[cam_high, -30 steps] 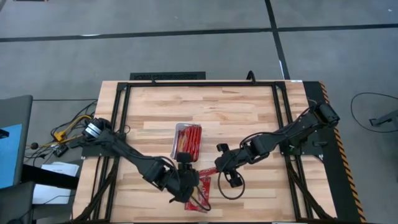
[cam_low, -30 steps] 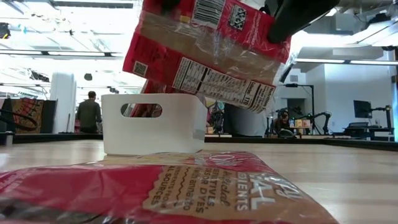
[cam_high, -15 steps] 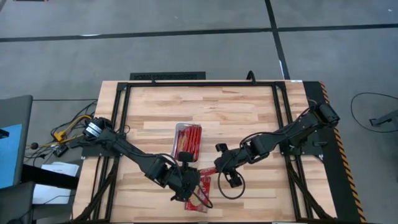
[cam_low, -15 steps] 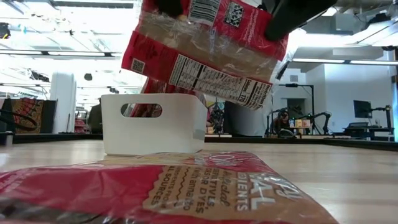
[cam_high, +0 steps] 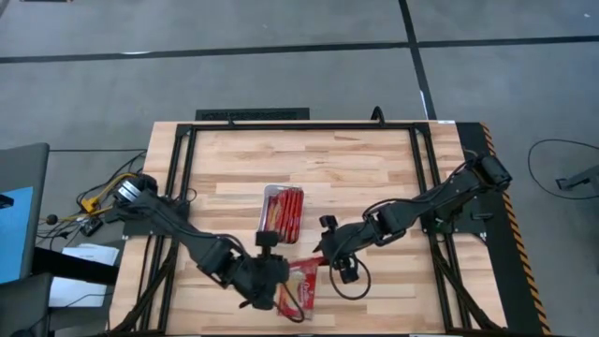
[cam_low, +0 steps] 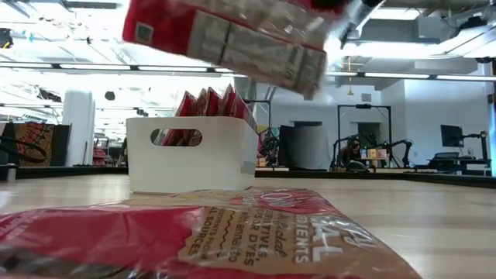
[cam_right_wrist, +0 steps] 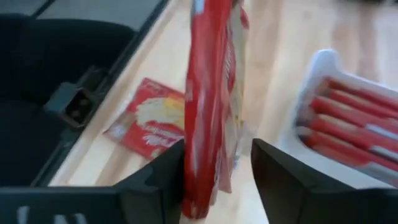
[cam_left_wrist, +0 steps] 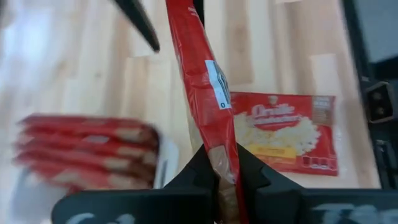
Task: Sort popcorn bags into baskets
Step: Put the red popcorn bag into the white bin
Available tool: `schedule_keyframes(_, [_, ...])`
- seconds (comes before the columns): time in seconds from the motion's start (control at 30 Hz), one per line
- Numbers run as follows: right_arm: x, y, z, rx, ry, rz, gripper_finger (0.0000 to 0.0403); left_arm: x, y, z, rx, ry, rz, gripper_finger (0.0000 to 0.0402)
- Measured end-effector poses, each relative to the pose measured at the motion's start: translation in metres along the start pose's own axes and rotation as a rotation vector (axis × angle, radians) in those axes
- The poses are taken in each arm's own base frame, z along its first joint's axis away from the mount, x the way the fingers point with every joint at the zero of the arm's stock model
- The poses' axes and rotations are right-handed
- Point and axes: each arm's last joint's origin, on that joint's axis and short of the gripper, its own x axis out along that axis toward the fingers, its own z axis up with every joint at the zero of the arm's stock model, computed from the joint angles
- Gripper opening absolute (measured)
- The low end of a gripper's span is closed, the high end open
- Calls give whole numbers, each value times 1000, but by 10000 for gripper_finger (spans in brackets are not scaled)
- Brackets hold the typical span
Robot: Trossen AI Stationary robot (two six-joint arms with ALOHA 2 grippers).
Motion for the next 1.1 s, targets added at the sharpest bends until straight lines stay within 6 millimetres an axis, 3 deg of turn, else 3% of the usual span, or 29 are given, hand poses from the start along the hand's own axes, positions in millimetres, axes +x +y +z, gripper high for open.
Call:
schedule_keyframes(0.1, [-12, 0, 5, 7, -41, -88, 203, -14, 1, -5, -32, -7, 68, 2])
schedule_keyframes(0.33, [-66, -1, 19, 39, -168, -355, 168, -49, 9, -22, -183, -60, 301, 2])
schedule_keyframes(0.53, [-100, -1, 18, 84, -203, -473, 128, -63, 15, -40, -316, -174, 508, 2])
schedule_keyframes(0.67, [-102, 2, 13, 103, -172, -488, 106, -55, 20, -59, -386, -205, 600, 2])
schedule_keyframes(0.87, [-87, 4, 9, 104, -135, -508, 90, -33, 35, -84, -506, -205, 712, 2])
schedule_keyframes(1.1, [-69, -4, 5, 110, -91, -590, 87, 8, 53, -104, -728, -259, 763, 2])
